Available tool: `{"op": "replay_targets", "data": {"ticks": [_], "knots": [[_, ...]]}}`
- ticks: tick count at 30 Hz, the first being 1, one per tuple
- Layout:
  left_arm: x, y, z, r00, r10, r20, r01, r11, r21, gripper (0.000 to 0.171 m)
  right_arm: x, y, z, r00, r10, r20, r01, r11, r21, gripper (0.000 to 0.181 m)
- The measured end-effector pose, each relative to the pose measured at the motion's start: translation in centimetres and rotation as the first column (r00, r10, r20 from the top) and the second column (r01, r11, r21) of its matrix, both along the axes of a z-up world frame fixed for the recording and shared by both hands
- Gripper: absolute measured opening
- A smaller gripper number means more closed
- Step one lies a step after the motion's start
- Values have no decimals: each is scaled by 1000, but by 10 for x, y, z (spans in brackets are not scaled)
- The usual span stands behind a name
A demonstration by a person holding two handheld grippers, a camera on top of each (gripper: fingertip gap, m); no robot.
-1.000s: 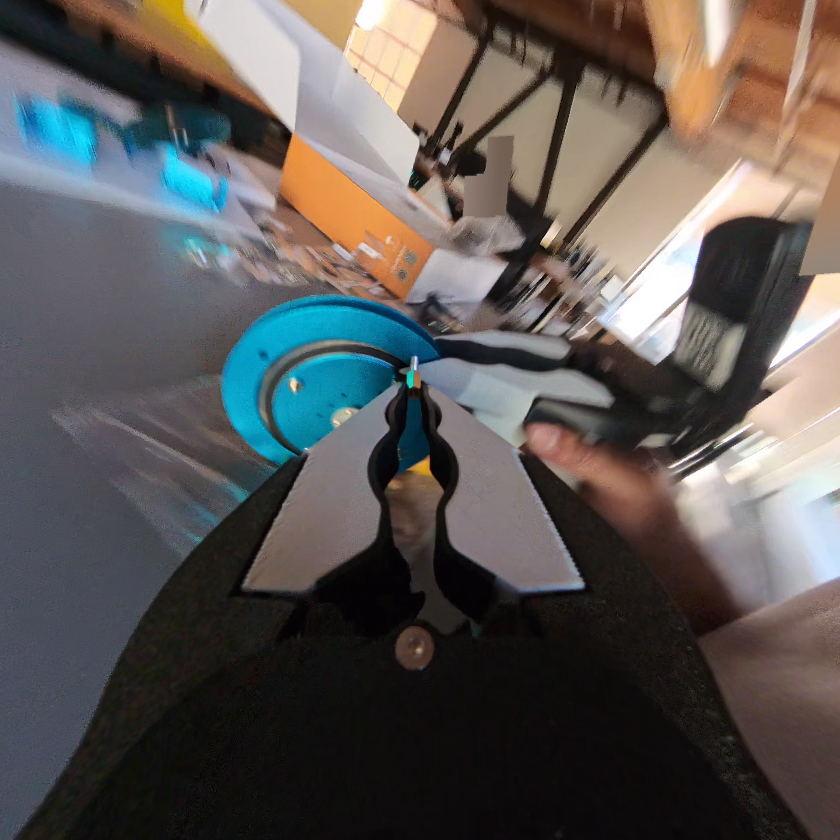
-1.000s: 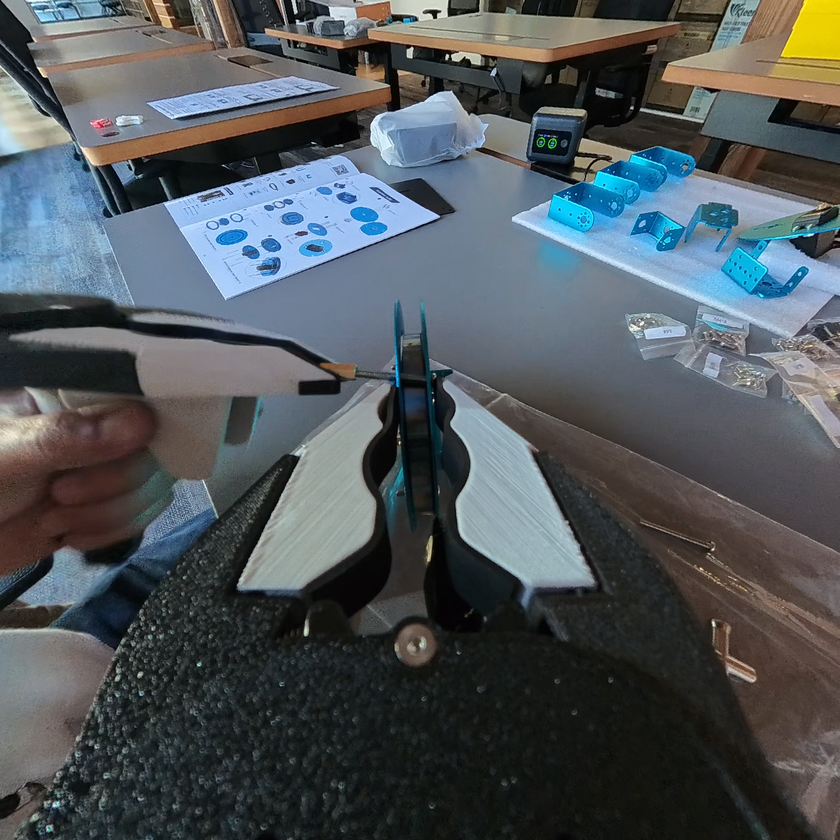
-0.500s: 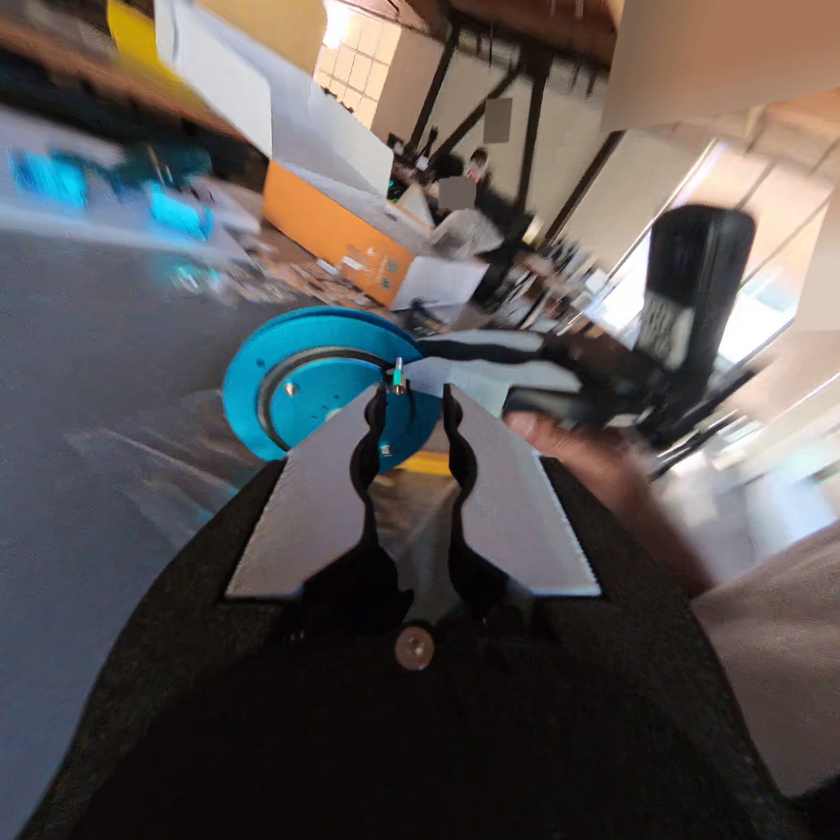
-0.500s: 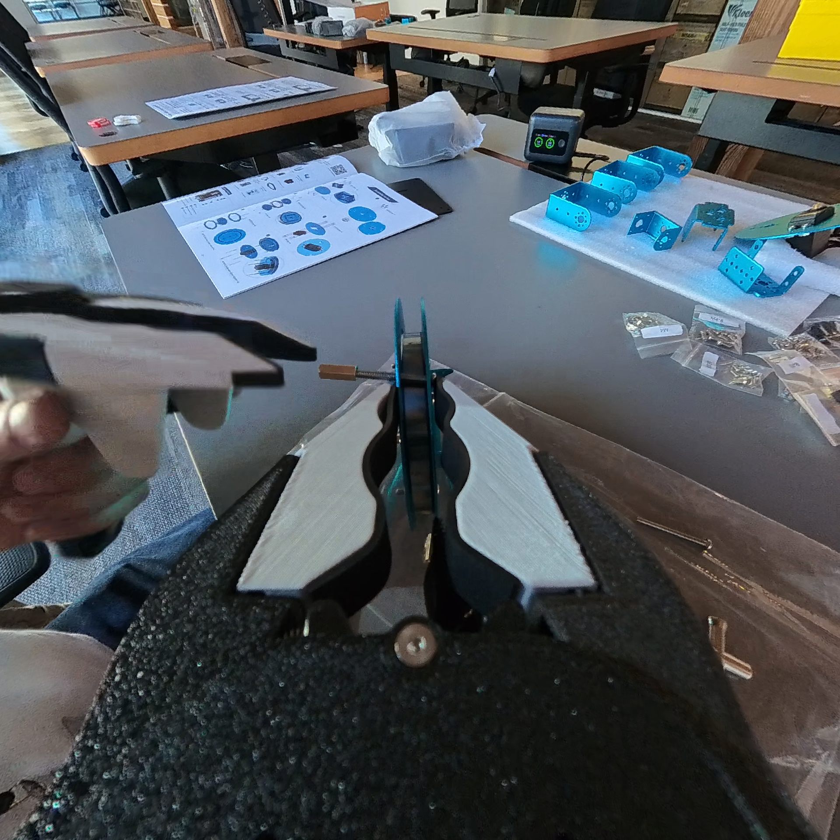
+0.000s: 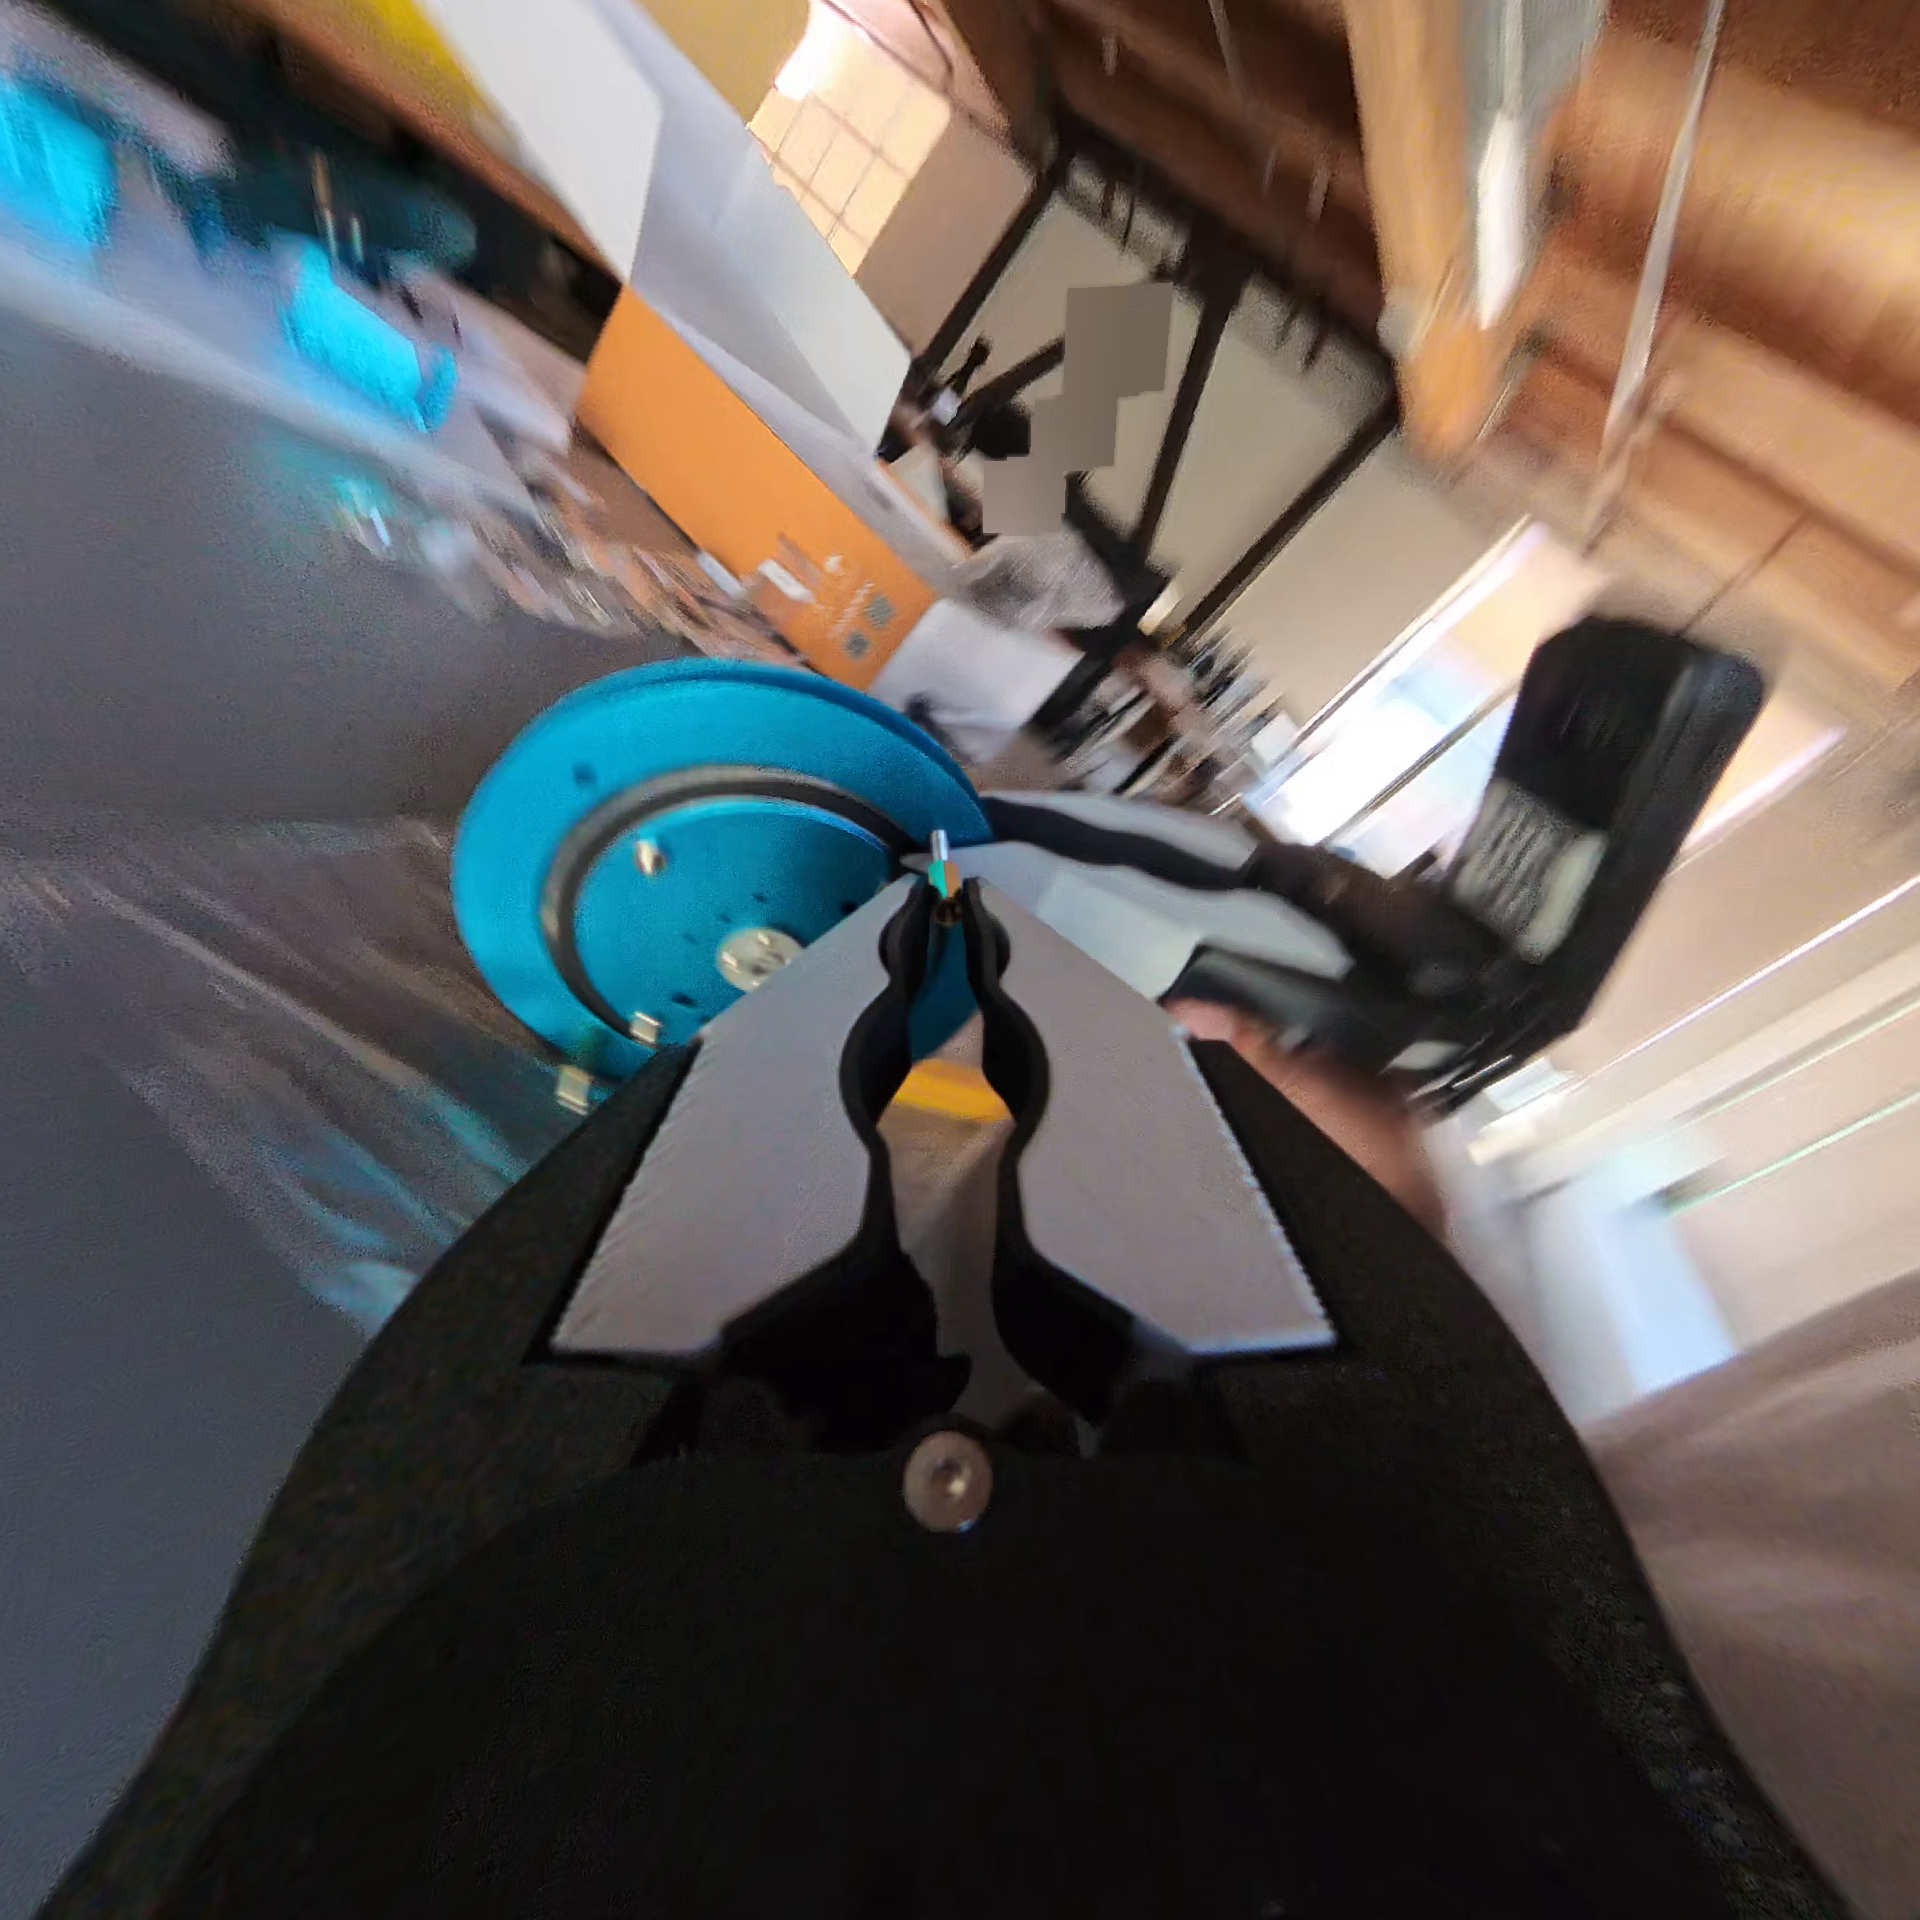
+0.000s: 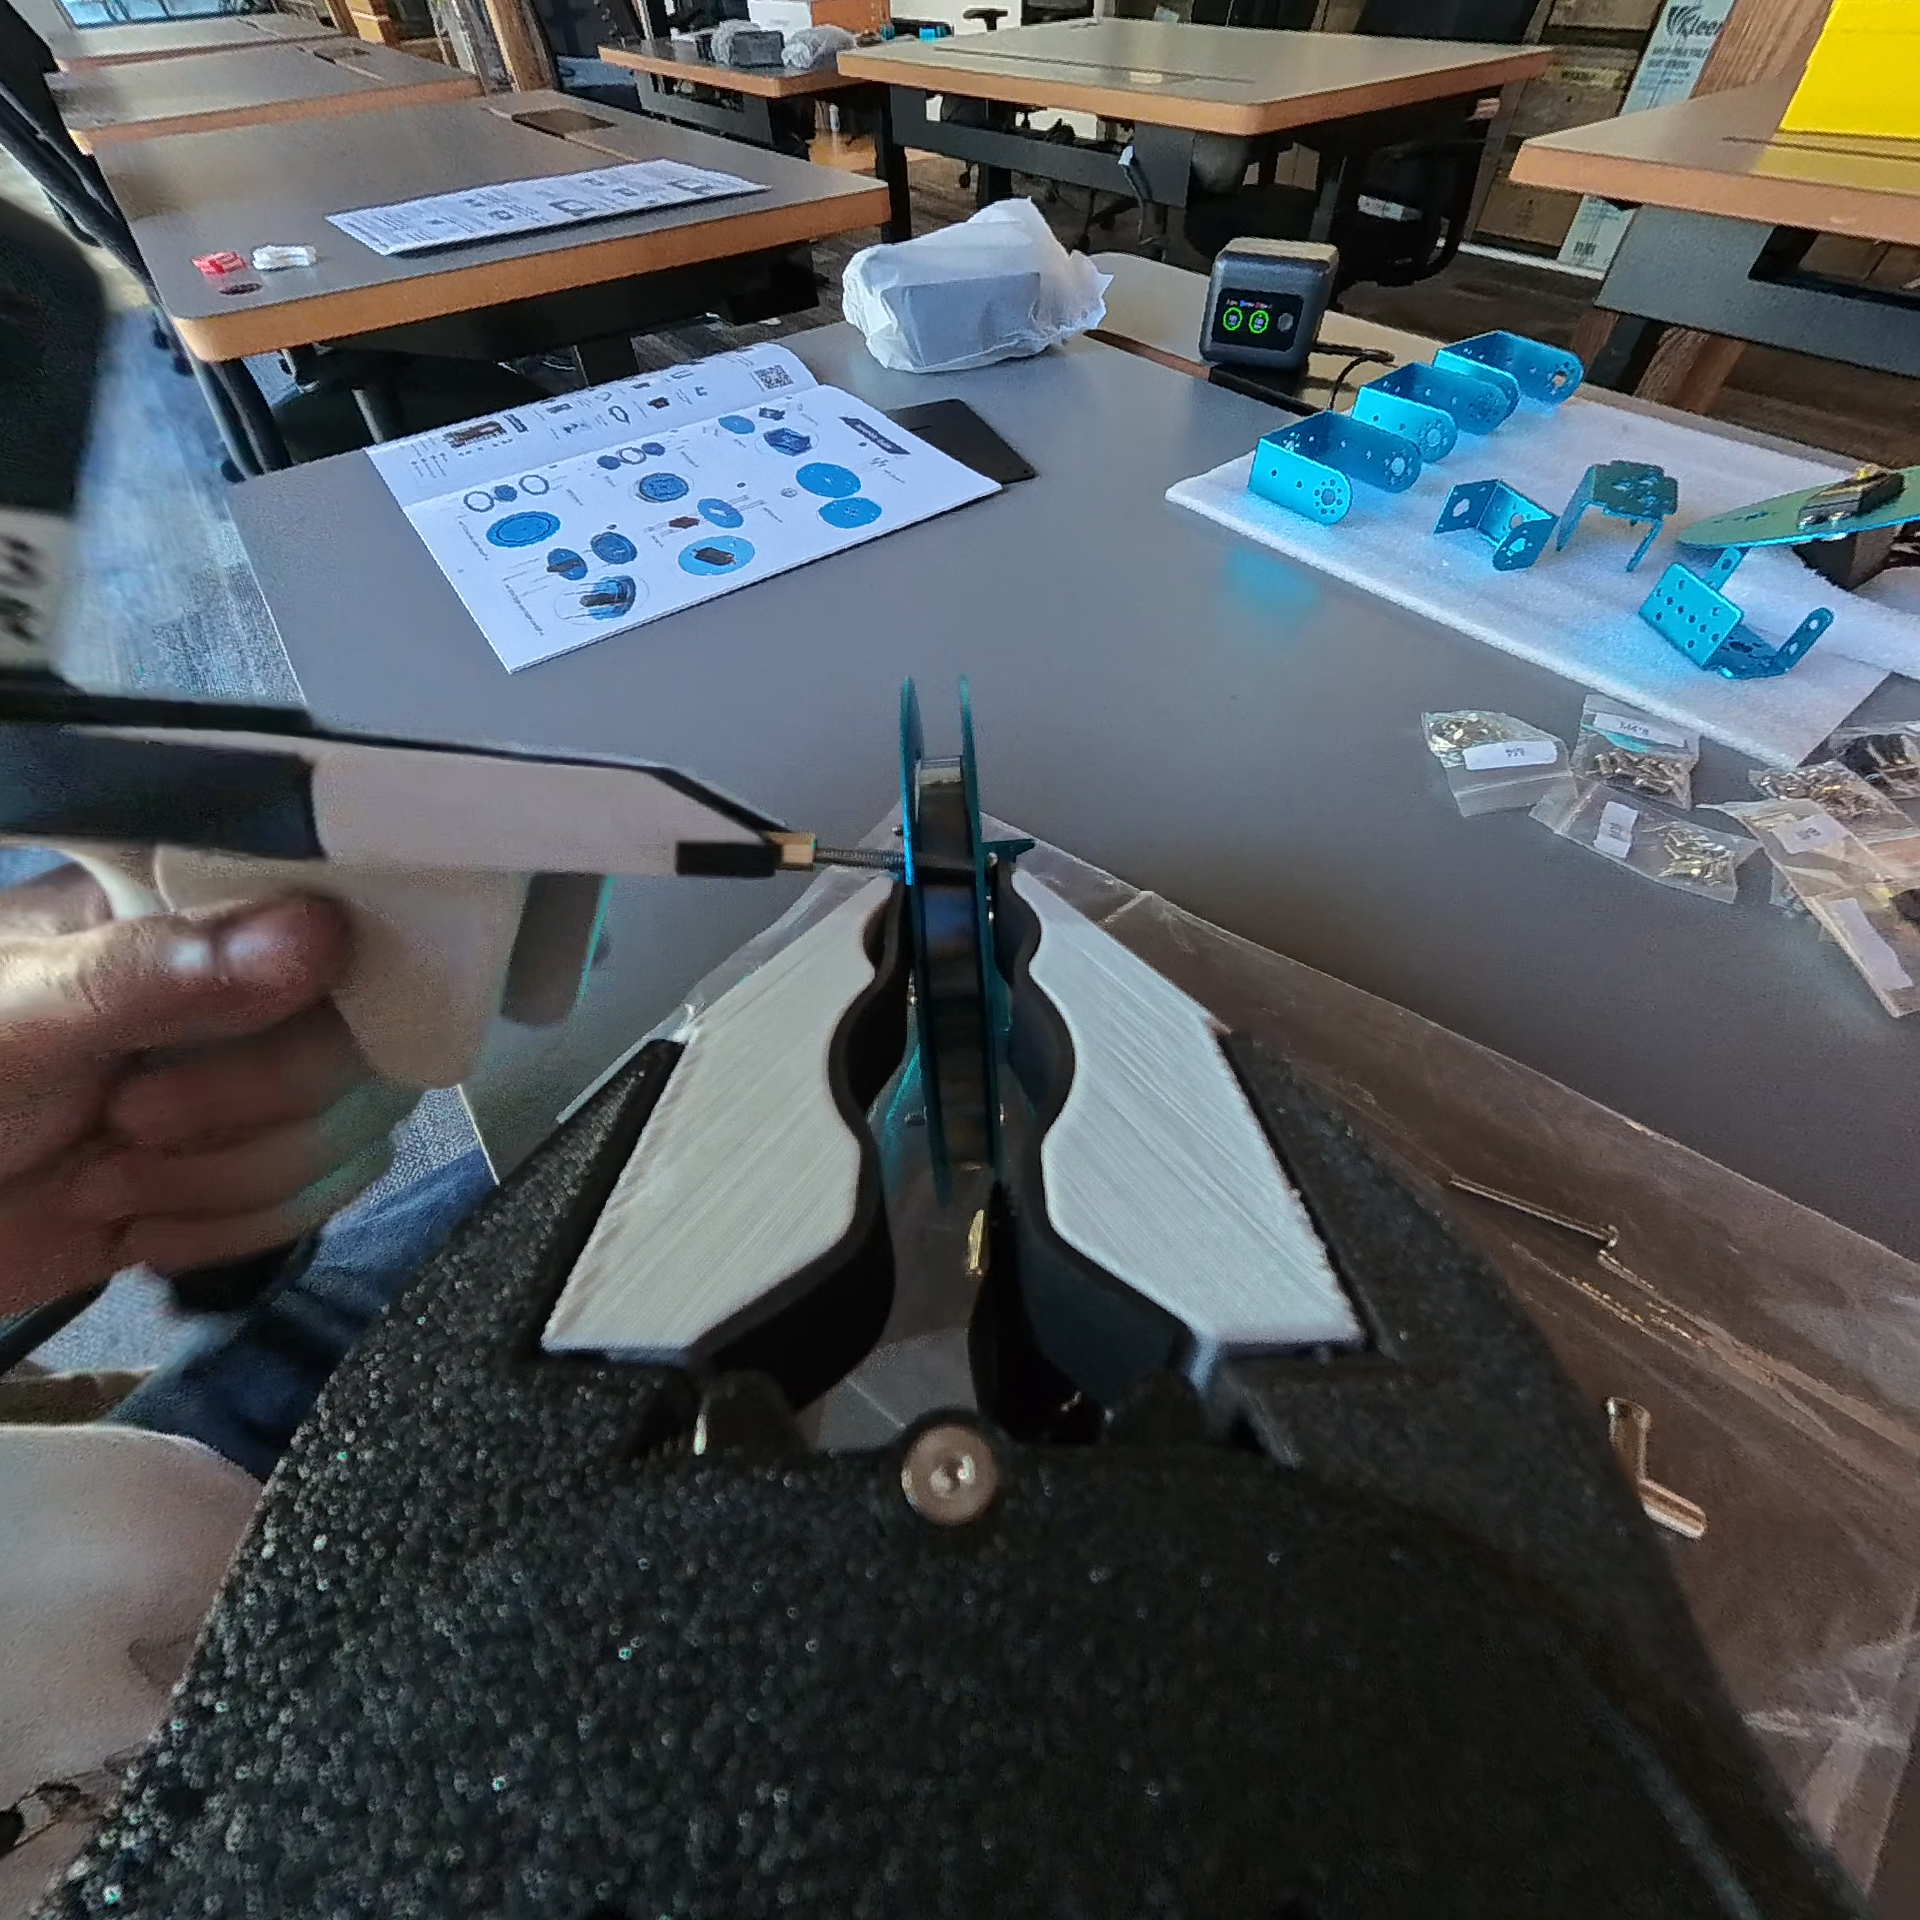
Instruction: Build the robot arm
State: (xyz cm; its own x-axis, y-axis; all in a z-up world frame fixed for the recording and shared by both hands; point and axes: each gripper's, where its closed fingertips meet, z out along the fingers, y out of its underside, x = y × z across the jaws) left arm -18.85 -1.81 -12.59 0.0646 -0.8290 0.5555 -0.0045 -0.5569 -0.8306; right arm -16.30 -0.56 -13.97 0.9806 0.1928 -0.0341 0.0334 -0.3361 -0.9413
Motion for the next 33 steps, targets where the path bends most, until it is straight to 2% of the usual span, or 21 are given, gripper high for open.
{"op": "replay_targets", "data": {"ticks": [1,2,3,5,6,7,9,10,12,14,15,16,17,19,21,24,25,29,31,32,33], "knots": [[0,0,-1,997,15,-80,6,967,256,5,0,0,0,1000,1,-4,-1,1000,0,13],[1,0,-3,986,53,-156,34,860,509,5,0,0,0,1000,1,-6,-1,1000,0,14],[1,0,-4,971,114,-212,81,676,733,5,0,0,0,1000,1,-3,-1,1000,-1,14],[1,2,-6,940,257,-226,184,177,967,5,1,0,0,1000,-3,-2,3,1000,-1,14],[3,3,-6,932,304,-200,211,-4,978,5,3,0,0,1000,-8,-3,8,1000,0,14],[4,4,-6,928,327,-180,215,-72,974,5,5,0,0,1000,-13,-4,13,1000,0,15],[5,2,-6,932,320,-172,178,10,984,6,6,0,0,1000,-9,-12,9,1000,-3,14],[4,1,-5,939,297,-172,141,123,982,6,5,-1,0,1000,-4,-13,4,1000,-5,14],[0,-4,-3,965,201,-171,50,500,865,9,5,-1,0,1000,-9,-5,9,1000,-3,13],[-5,-8,0,991,74,-110,-11,871,491,31,5,-1,0,1000,-10,-9,9,1000,-4,14],[-7,-6,0,998,39,-54,-25,968,251,31,5,-1,0,1000,-10,-9,9,1000,-4,14],[-9,-2,-1,1000,17,8,-17,1000,19,31,4,-1,0,1000,-8,-7,8,1000,-4,14],[-10,2,-4,998,5,65,8,982,-188,31,4,-1,0,1000,-7,-5,7,1000,-4,14],[-10,6,-5,985,6,172,74,888,-453,30,3,0,0,1000,-4,-1,4,1000,-4,14],[-7,5,-5,976,11,215,112,828,-550,31,2,0,0,1000,-1,3,1,1000,-5,13],[-1,-1,0,970,10,243,136,808,-574,26,1,0,0,1000,0,8,0,1000,-7,13],[-1,0,1,972,20,235,121,814,-568,9,1,0,0,1000,0,10,0,1000,-8,13],[2,0,0,991,15,135,38,924,-381,5,3,0,0,1000,-6,6,6,1000,-9,14],[3,-1,-3,1000,7,11,-7,999,-41,4,3,0,0,1000,-5,3,5,1000,-8,13],[3,-1,-4,998,26,-65,-14,982,186,4,3,0,0,1000,-6,2,6,1000,-7,14],[3,0,-6,988,67,-138,-1,900,435,4,3,0,0,1000,-6,7,6,1000,-7,14]]}}
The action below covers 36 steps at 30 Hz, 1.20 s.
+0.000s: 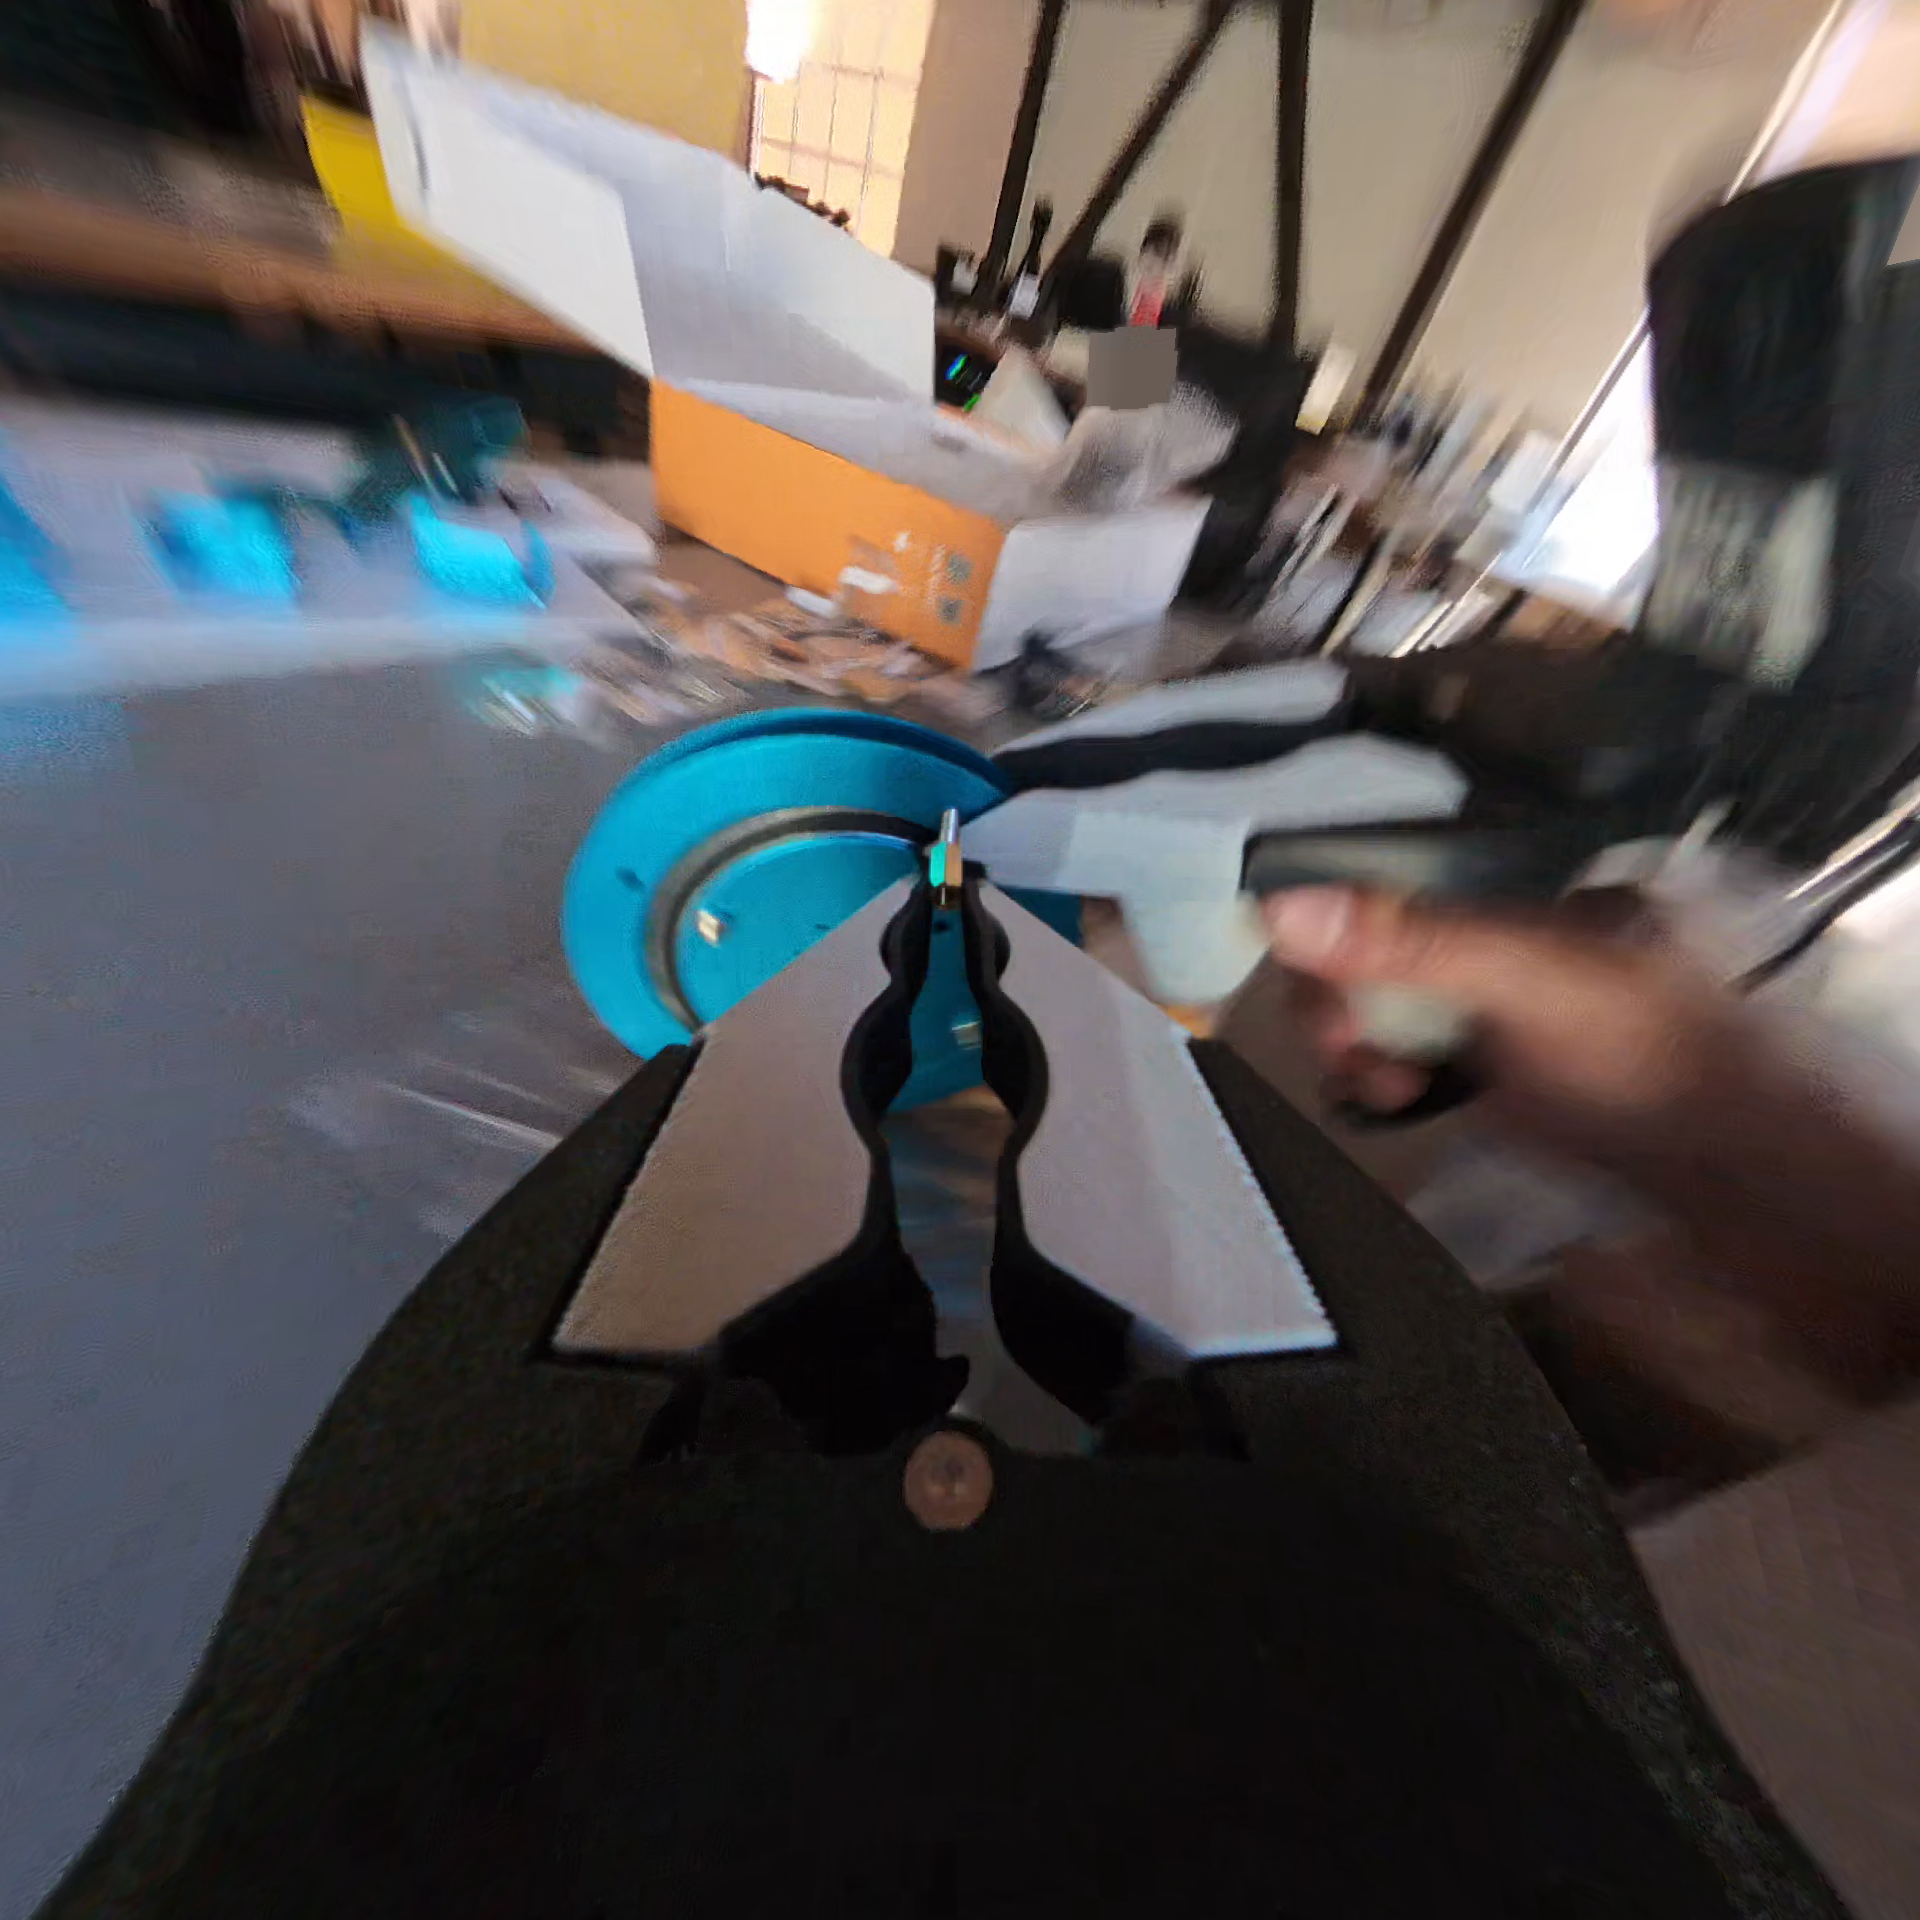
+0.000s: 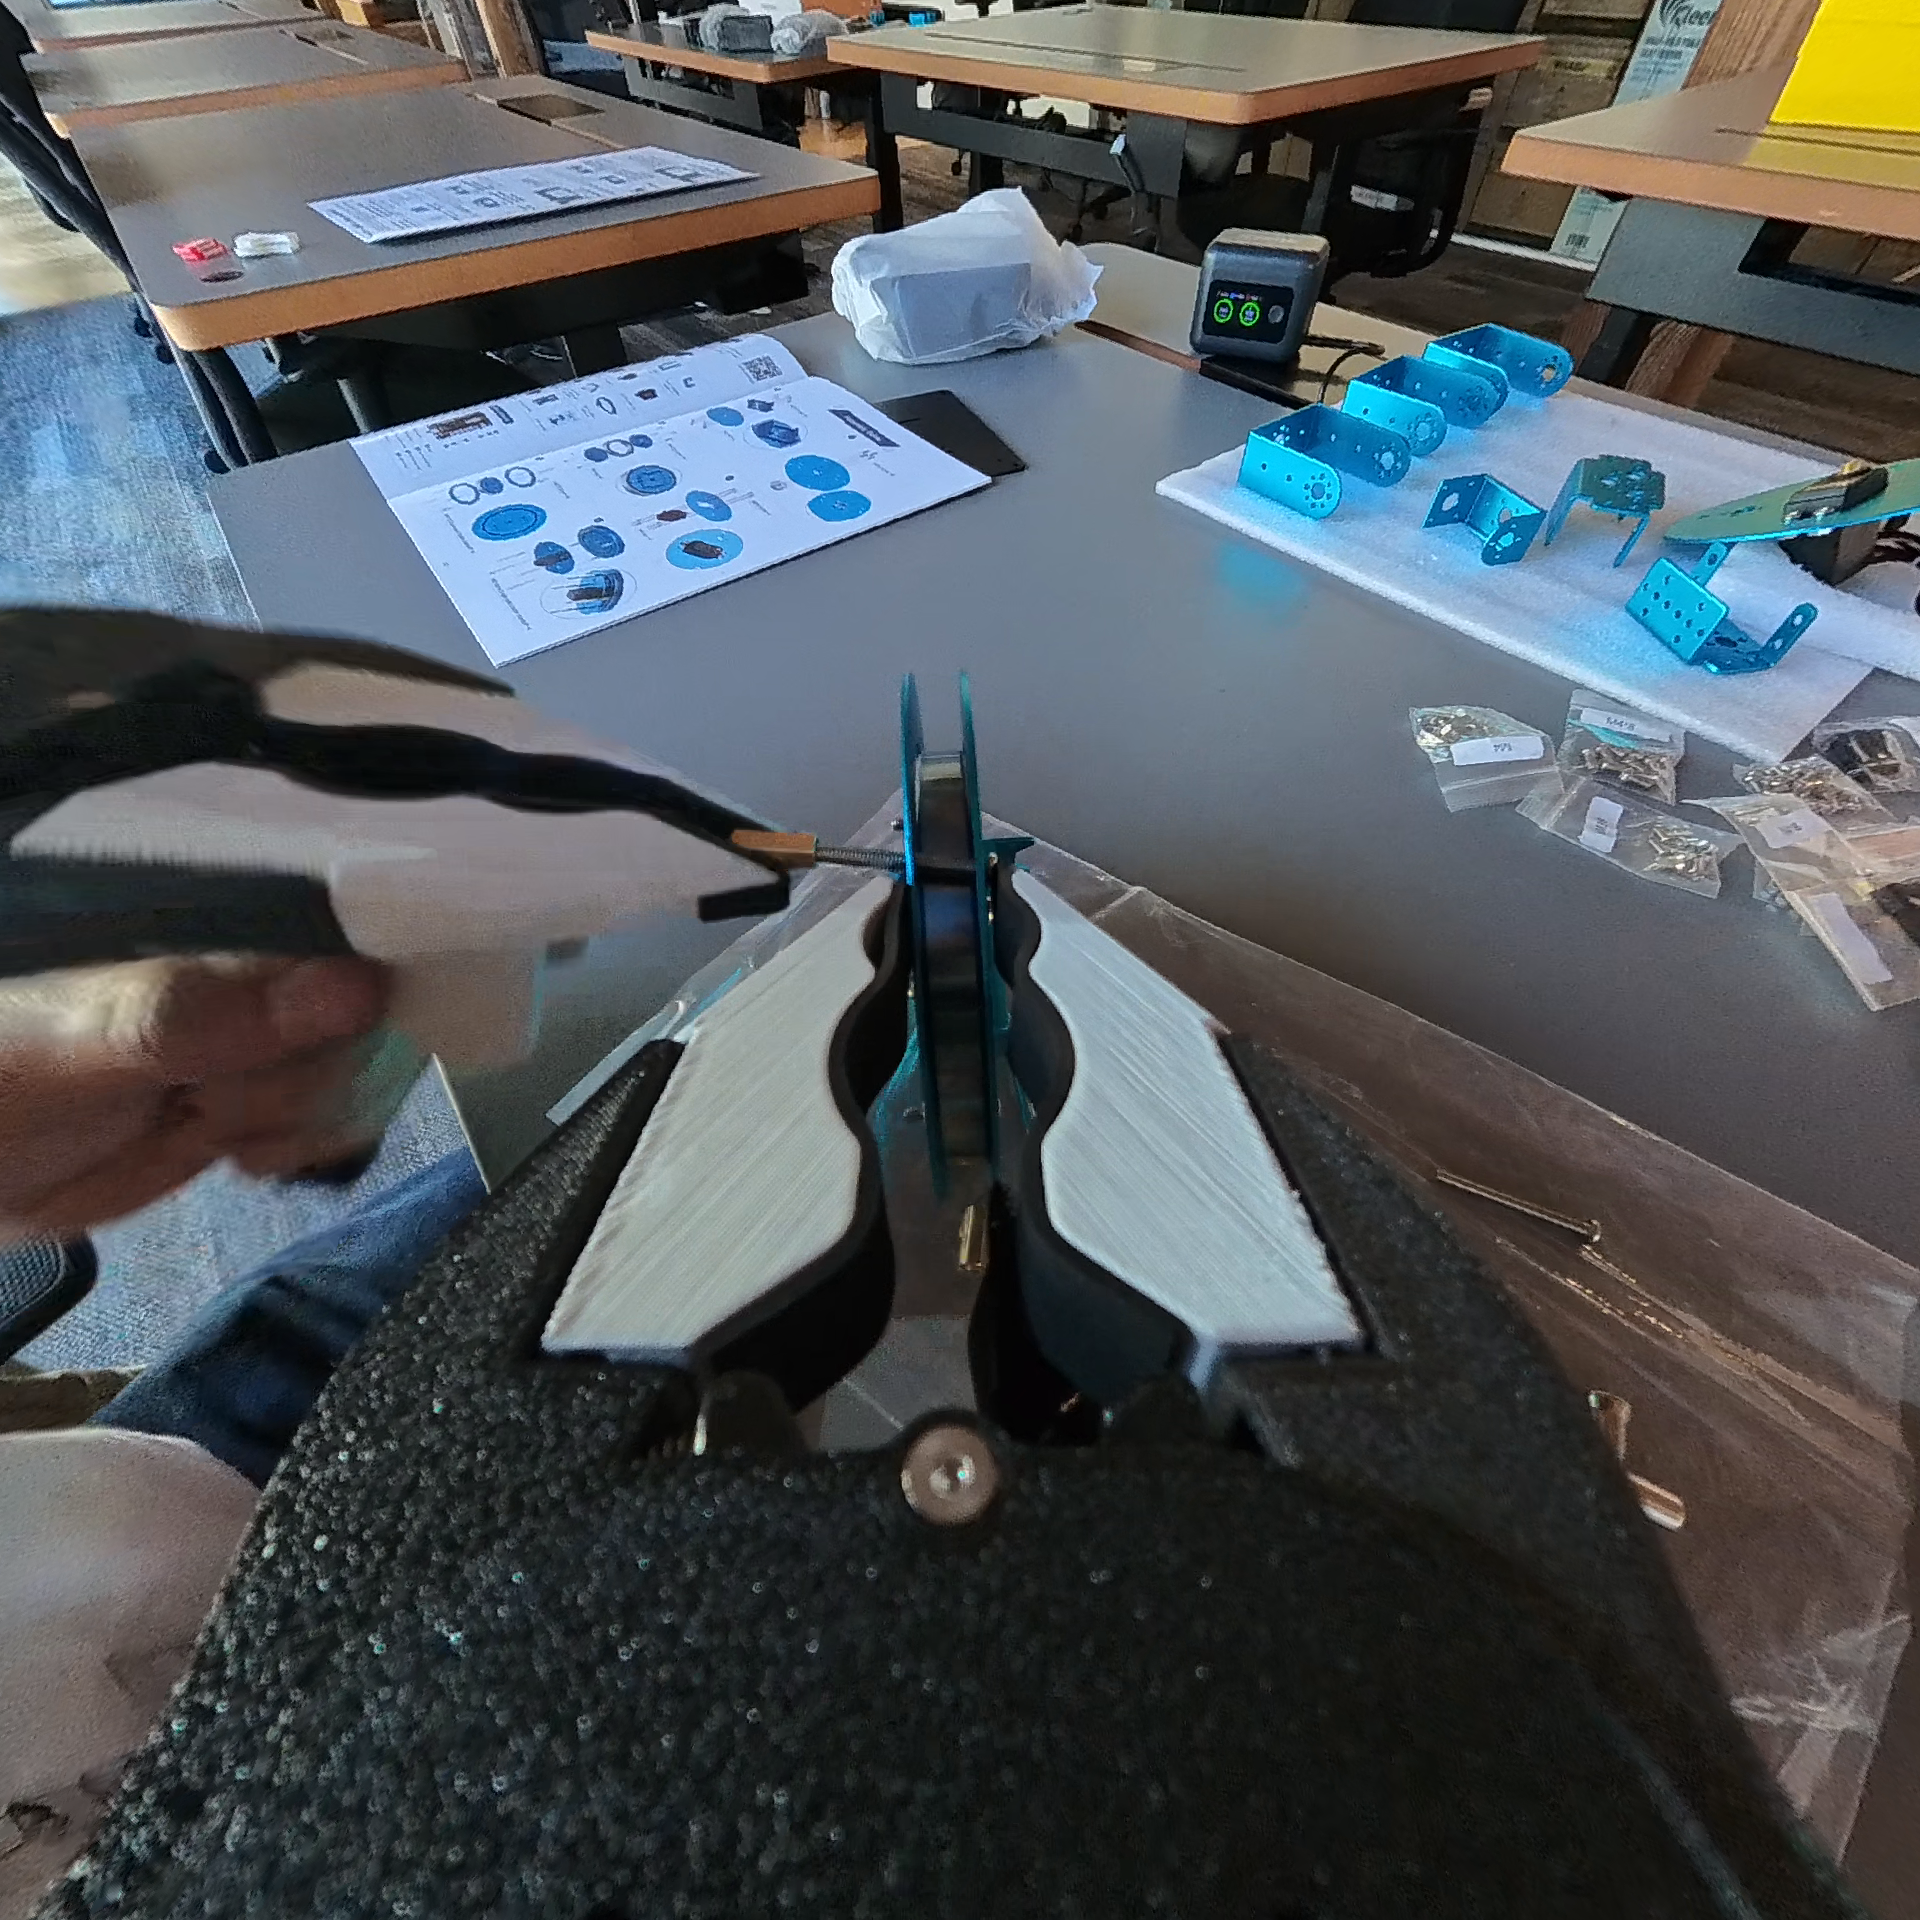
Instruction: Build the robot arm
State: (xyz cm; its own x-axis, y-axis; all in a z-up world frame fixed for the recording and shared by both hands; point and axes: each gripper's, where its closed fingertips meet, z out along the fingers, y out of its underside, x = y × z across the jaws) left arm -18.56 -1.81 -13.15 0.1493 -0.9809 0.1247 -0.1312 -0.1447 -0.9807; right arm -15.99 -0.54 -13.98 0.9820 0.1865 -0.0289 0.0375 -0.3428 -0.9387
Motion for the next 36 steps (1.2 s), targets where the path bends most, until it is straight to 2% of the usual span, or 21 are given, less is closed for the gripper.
{"op": "replay_targets", "data": {"ticks": [1,2,3,5,6,7,9,11,12,13,14,16,21,25,28,30,31,32,34,35,36], "knots": [[0,2,-1,996,29,-80,-6,963,271,4,0,0,0,1000,2,3,-2,1000,-1,14],[0,4,-2,986,86,-142,2,849,528,4,0,1,0,1000,4,1,-4,1000,-3,14],[0,6,-2,972,155,-174,25,675,737,4,1,1,0,1000,3,2,-3,1000,-3,14],[2,8,-1,954,249,-165,64,370,927,4,3,2,0,1000,-2,2,2,1000,-5,14],[2,9,-1,953,263,-149,57,327,943,5,4,2,0,1000,-2,-2,2,1000,-5,14],[2,9,-2,956,258,-138,34,369,929,5,4,2,0,1000,0,-4,0,1000,-5,14],[-2,6,-1,972,203,-115,-36,617,786,6,2,2,0,1000,4,-4,-4,1000,-6,14],[-5,-5,4,996,75,-43,-52,921,386,12,2,2,0,1000,1,-8,-1,1000,-7,14],[-7,-9,8,1000,15,26,-18,994,108,16,3,2,0,1000,0,-13,0,1000,-8,14],[-9,-9,12,995,-8,103,26,986,-166,16,4,1,0,1000,-1,-15,1,1000,-9,14],[-10,-6,14,985,-10,171,78,917,-391,17,4,1,0,1000,-1,-15,1,1000,-10,14],[-10,4,6,974,32,226,124,757,-642,19,2,1,0,1000,0,-7,0,1000,-10,14],[-1,-1,2,956,58,289,188,635,-749,21,-2,3,0,1000,5,8,-5,1000,-12,14],[2,1,8,958,67,277,157,690,-707,5,-4,2,0,1000,8,14,-8,1000,-12,13],[6,0,6,983,5,186,96,843,-529,5,-1,2,0,1000,0,3,0,1000,-16,14],[8,0,3,998,-19,53,24,994,-110,4,1,2,0,1000,-2,-3,2,1000,-18,14],[9,0,2,1000,4,-29,2,980,199,4,1,2,-1,1000,0,-7,0,1000,-19,14],[9,1,1,994,56,-99,4,852,523,4,1,2,0,1000,3,-9,-3,1000,-20,14],[12,3,-1,976,166,-139,59,414,908,4,4,2,-1,1000,-1,-2,1,1000,-20,13],[13,4,-1,973,189,-131,72,291,954,4,6,2,-1,1000,-6,-1,6,1000,-20,14],[14,5,-1,973,193,-122,67,270,961,5,7,2,-1,1000,-7,-3,7,1000,-20,14]]}}
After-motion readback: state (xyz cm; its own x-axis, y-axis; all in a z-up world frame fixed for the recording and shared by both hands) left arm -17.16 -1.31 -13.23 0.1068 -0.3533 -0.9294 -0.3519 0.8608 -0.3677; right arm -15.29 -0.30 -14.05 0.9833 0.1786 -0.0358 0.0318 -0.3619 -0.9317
